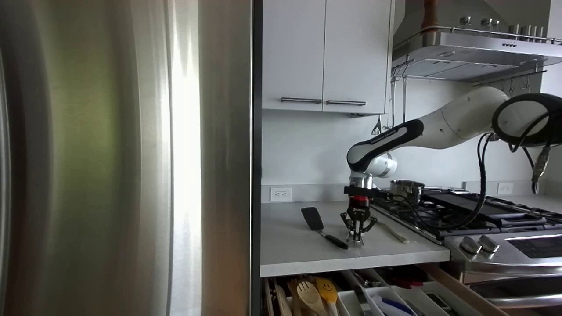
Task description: Pick up the silver ice cream scoop and put it in third top utensil compartment from the right in the open drawer
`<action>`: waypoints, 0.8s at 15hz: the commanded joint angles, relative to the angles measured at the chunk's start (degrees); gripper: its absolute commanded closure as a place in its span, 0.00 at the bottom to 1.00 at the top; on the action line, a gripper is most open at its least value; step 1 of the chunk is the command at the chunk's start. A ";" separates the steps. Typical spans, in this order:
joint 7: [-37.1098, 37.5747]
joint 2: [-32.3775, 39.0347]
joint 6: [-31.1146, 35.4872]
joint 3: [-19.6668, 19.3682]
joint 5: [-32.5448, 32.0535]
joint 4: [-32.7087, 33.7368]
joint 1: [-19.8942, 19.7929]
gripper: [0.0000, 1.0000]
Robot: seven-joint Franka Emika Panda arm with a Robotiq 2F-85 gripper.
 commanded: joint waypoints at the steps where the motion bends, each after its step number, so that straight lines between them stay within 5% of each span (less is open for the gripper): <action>1: -0.01 -3.97 0.52 -0.07 -0.10 -2.52 0.89 0.97; 7: -0.49 -10.78 -1.26 0.53 -1.03 -8.39 2.06 0.97; 12: 0.75 -20.53 -9.70 1.59 -2.14 -16.85 2.64 0.97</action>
